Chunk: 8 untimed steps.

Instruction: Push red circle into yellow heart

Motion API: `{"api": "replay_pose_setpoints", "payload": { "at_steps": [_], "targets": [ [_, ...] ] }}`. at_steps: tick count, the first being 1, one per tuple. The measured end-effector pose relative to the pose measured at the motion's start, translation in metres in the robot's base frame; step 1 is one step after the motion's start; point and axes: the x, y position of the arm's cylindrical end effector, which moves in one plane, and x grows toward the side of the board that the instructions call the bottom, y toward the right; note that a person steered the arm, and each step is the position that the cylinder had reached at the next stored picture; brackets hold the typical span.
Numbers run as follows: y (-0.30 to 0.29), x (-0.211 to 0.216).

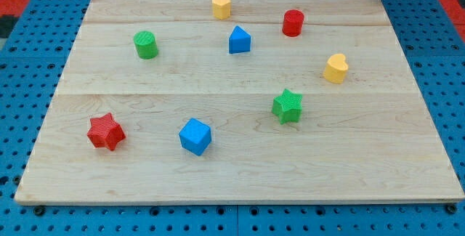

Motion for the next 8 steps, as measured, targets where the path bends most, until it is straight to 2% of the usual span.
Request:
{"api": "replay_pose_setpoints", "payload": {
  "at_steps": [1,2,3,4,7,8],
  "targets": [
    [-0.007,0.000],
    [-0.047,-0.001],
    [-0.118,0.001],
    [-0.139,0.001],
    [-0.154,0.000],
    [-0.202,0.006]
  ]
}}
